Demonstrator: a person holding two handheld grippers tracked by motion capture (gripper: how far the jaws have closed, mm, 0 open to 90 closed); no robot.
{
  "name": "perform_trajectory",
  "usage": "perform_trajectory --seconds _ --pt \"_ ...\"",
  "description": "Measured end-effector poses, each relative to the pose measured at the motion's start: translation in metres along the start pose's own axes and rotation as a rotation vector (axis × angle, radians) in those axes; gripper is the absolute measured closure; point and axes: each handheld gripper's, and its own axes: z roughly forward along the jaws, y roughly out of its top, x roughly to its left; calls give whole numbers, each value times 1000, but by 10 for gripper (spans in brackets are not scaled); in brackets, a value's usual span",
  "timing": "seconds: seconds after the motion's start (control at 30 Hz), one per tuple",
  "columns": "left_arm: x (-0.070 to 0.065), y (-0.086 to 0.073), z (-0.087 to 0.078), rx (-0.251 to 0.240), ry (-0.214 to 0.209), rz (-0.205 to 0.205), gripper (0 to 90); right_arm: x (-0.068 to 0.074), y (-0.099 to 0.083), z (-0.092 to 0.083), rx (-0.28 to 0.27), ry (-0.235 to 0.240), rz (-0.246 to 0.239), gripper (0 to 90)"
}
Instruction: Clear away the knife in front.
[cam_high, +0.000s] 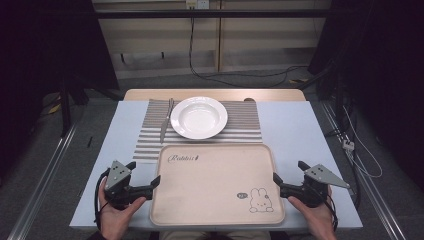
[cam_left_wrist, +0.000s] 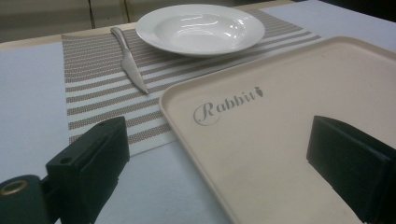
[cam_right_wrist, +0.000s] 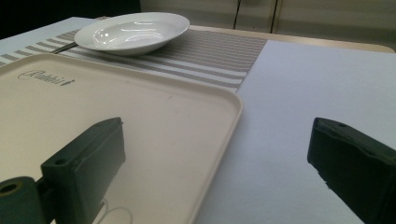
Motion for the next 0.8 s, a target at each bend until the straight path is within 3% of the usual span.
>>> perform_trajectory --seconds 0.23,0.8 --pt "1 0 0 -7 -4 -12 52 -1 0 1 4 0 8 41" --pt "6 4 4 30 -9 -20 56 -3 -1 2 6 0 14 43"
